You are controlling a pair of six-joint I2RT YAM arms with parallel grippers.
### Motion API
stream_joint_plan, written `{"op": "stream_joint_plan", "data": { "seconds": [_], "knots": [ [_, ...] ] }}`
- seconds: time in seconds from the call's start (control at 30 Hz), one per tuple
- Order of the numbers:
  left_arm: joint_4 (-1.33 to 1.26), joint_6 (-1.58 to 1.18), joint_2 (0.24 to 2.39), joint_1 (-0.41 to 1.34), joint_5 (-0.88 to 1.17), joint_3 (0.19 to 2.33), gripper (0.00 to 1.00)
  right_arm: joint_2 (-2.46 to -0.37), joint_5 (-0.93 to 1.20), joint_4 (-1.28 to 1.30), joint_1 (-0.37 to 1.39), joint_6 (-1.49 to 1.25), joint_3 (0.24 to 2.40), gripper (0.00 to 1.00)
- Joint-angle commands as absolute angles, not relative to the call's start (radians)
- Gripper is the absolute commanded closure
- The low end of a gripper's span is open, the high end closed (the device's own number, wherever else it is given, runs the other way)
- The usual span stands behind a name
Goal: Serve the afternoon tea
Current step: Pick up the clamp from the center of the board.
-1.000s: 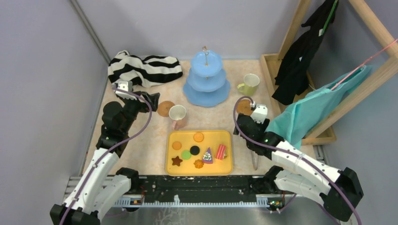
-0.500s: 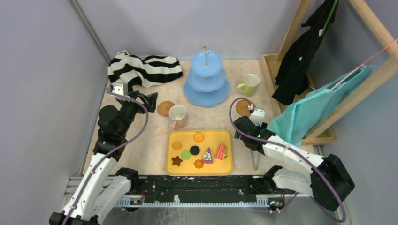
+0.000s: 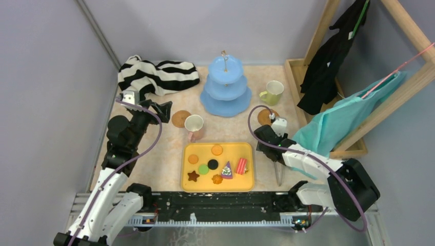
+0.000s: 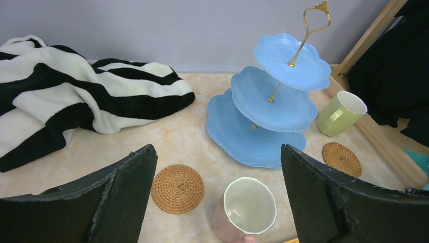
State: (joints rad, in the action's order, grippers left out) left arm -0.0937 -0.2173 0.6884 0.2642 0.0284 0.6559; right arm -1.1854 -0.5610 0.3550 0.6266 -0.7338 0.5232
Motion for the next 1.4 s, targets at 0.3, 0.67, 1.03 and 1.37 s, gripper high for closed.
{"op": "stream_joint_plan", "data": {
  "seconds": [0.3,0.67,1.03,1.37],
  "knots": [
    [-0.118,-0.224,0.678,0.27,0.014,0.65,0.03,-1.21,-0.565,0.306,0.601,-0.755,0.52,0.57],
    [-0.117,-0.225,0.683,0.27,0.009,0.646,0.03,-1.233,-0.543,0.295,0.601,-0.729,0.535,0.94],
    [-0.119,-0.227,0.686,0.27,0.005,0.643,0.03,-1.212,-0.532,0.289,0.601,-0.61,0.575,1.0],
    [-0.119,-0.228,0.69,0.27,-0.001,0.643,0.03,-1.174,-0.462,0.261,0.601,-0.432,0.657,1.0]
  ]
}}
